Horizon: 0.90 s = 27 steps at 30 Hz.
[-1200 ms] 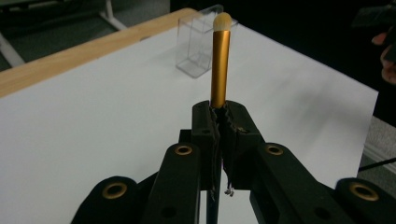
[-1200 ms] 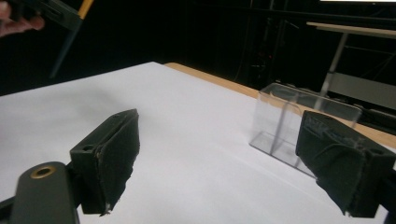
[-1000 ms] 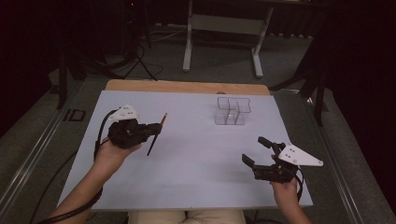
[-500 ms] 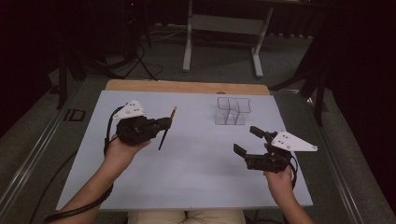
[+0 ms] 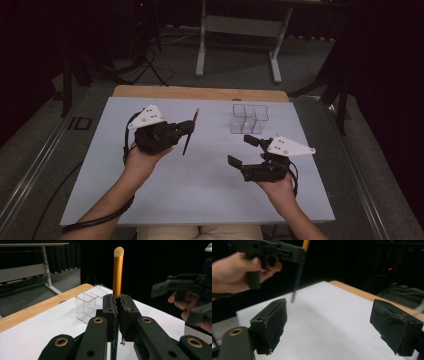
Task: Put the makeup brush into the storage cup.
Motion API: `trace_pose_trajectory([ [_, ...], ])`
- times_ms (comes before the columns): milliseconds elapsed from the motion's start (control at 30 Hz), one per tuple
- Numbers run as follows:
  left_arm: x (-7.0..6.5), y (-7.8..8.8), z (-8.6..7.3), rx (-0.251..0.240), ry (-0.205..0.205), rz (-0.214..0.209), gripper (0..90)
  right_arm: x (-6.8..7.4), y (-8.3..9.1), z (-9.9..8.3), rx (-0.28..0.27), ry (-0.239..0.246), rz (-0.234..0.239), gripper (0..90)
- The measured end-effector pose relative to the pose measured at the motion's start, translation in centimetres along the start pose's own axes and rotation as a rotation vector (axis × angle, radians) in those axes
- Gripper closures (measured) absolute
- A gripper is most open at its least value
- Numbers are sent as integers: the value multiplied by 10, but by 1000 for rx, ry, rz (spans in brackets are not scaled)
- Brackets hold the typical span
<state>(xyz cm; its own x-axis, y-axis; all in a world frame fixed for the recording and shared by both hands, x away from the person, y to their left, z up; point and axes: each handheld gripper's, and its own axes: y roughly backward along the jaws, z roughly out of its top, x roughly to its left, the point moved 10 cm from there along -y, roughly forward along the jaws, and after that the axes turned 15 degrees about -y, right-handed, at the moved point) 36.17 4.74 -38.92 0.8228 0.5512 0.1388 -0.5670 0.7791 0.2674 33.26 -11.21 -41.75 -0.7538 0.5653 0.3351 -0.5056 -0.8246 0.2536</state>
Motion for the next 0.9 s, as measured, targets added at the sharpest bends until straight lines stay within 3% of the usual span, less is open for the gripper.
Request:
trace_pose_trajectory([
  [367,-11,-14,6,-79,60,-32,848,20,-37,-17,76,-31,58,324],
  [533,-16,-20,9,-107,84,-48,847,25,-53,-22,90,-45,54,360],
  [567,-18,-21,10,-120,95,-68,848,25,-56,-23,93,-43,48,387],
  [900,-24,-24,12,-149,105,-87,847,23,-68,-27,114,-84,35,611],
])
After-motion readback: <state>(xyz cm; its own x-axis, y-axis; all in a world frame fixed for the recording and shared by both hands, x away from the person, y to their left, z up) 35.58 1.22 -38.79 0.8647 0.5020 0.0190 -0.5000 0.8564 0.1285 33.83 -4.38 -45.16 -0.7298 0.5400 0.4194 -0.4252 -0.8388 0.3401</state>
